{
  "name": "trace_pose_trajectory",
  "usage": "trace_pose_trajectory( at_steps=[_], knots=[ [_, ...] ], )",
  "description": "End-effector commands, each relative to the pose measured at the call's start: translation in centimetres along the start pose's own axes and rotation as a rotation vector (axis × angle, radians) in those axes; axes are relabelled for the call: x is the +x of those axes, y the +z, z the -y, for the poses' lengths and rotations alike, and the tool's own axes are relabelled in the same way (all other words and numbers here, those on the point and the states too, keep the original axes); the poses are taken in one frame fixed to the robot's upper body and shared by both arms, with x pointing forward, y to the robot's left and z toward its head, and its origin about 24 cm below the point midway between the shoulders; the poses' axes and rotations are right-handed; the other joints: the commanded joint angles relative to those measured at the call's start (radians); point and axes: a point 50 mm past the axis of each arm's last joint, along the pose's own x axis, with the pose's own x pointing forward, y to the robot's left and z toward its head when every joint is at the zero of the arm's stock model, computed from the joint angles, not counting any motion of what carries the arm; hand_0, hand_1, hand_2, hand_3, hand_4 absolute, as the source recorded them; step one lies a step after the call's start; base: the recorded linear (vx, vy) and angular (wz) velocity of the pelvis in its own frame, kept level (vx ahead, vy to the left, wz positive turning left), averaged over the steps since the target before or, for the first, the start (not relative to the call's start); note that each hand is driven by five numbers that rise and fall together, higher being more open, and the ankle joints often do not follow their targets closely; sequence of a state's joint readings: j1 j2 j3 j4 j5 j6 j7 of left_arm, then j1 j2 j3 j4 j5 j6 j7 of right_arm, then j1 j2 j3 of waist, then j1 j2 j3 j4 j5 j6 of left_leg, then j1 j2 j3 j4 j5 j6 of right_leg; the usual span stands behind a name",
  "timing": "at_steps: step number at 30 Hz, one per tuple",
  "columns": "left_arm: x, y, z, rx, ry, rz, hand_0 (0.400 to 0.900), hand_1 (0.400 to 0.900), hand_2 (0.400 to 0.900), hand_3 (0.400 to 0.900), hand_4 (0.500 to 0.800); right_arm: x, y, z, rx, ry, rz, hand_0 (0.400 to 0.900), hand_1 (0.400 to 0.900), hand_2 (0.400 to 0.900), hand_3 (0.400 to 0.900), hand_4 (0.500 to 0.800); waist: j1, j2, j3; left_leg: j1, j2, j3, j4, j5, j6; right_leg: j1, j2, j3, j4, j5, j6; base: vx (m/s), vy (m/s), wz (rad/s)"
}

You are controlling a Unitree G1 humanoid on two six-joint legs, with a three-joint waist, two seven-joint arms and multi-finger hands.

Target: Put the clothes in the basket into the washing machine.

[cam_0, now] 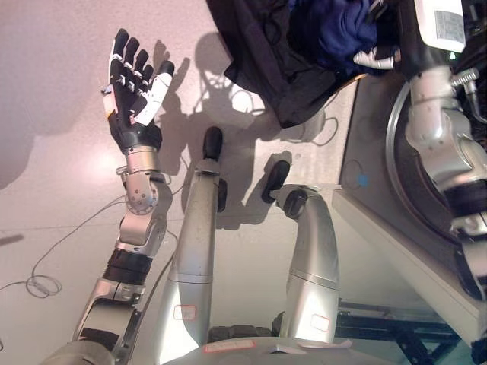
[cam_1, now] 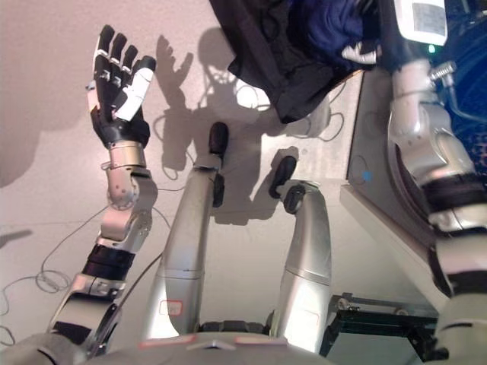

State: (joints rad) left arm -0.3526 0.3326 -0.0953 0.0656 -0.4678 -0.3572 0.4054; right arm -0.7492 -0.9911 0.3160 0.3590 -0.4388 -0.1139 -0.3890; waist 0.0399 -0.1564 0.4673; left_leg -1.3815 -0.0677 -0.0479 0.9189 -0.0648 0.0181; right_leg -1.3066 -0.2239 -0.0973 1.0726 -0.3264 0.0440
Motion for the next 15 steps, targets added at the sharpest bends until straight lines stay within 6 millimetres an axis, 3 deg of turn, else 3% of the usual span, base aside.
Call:
trace_pose_trajectory(
  at_steps=[1, 9, 15],
  knots=[
    [-1.5, 0.6, -2.0, 0.102, 0.008, 0.057, 0.900, 0.900, 0.900, 0.900, 0.800, -1.2, -2.5, 2.3, -0.154, -0.031, -0.033, 0.400, 0.400, 0.400, 0.400, 0.500, -0.028, -0.031, -0.143, -0.010, 0.006, -0.065, 0.001, -0.098, -0.031, -0.035, 0.055, -0.014, -0.107, 0.112, 0.022, -0.04, 0.033, -0.17],
    [-2.0, 0.5, -3.2, 0.140, 0.009, 0.030, 0.900, 0.900, 0.900, 0.900, 0.800, -4.2, -8.0, 2.5, -0.471, 0.179, -0.190, 0.400, 0.400, 0.400, 0.400, 0.500, -0.036, -0.049, -0.151, 0.017, 0.020, -0.064, -0.022, -0.095, -0.028, -0.017, 0.062, -0.018, -0.126, 0.114, 0.022, -0.03, 0.013, -0.08],
    [-1.8, 0.6, -3.0, 0.142, -0.012, 0.033, 0.900, 0.900, 0.900, 0.900, 0.800, -7.7, -12.8, 1.1, -0.690, 0.405, -0.350, 0.400, 0.400, 0.400, 0.400, 0.500, -0.035, -0.057, -0.159, 0.040, 0.028, -0.066, -0.047, -0.093, -0.032, 0.002, 0.060, -0.024, -0.151, 0.124, 0.029, 0.00, 0.000, 0.00]
  ],
)
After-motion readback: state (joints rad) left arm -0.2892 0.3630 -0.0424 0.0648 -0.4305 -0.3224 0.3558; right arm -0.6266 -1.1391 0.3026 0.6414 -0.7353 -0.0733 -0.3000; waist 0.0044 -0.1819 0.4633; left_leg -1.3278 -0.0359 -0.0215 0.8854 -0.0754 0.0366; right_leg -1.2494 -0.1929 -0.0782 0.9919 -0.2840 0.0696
